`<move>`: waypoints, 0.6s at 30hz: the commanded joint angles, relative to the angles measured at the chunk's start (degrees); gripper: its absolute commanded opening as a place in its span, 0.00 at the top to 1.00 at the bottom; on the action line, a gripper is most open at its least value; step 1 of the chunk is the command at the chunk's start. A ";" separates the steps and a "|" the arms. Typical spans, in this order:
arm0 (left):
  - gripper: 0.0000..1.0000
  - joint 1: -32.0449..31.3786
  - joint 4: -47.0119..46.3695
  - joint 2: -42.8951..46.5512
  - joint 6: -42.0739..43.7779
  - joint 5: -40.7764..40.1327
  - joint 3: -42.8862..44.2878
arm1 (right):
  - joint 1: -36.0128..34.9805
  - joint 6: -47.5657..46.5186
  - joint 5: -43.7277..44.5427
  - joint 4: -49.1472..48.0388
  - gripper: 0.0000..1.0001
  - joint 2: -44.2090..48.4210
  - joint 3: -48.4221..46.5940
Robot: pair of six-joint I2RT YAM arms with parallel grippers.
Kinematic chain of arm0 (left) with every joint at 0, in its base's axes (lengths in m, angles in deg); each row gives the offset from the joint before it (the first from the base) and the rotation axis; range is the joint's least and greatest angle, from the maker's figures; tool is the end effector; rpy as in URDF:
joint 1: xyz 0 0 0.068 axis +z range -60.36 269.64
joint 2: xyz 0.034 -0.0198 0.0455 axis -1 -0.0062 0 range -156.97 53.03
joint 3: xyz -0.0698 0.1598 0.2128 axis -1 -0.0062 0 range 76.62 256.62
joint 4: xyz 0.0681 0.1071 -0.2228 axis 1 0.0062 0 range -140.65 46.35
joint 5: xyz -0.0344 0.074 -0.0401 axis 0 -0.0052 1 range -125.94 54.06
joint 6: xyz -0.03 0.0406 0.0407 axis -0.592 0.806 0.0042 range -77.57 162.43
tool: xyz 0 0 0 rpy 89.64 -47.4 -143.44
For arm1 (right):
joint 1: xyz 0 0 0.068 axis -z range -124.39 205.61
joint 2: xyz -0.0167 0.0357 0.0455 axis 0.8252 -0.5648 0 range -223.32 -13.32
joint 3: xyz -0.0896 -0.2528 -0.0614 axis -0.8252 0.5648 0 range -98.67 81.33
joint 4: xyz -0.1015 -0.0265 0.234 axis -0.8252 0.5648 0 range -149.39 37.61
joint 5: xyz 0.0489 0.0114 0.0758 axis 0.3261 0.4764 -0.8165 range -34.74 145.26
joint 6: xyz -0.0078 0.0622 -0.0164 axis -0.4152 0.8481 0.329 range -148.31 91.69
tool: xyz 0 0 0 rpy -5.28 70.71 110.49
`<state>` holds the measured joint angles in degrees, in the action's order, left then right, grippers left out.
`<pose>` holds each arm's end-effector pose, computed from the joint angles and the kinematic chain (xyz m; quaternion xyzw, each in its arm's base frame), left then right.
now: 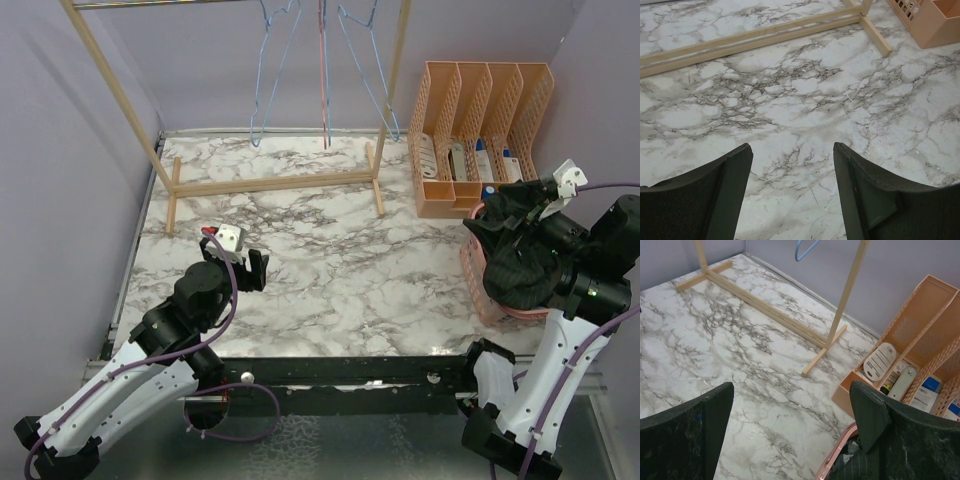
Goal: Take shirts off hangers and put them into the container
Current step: Reset both arms
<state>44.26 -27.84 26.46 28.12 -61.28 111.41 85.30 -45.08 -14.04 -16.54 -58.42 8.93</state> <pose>0.1040 -0.0747 0.2961 0.0775 0.7796 -0.1464 0.6039 0.1155 -0.0114 0.4408 -0.2681 0.6896 0.2197 0.6359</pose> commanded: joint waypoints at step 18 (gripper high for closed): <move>0.31 0.01 0.01 0.03 -0.02 -0.03 0.01 | 0.00 -0.55 -0.35 0.73 0.01 -0.44 0.16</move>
<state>44.26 -27.84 26.46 28.12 -61.28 111.41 85.30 -45.08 -14.04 -16.52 -58.42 8.93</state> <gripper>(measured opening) 0.688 0.994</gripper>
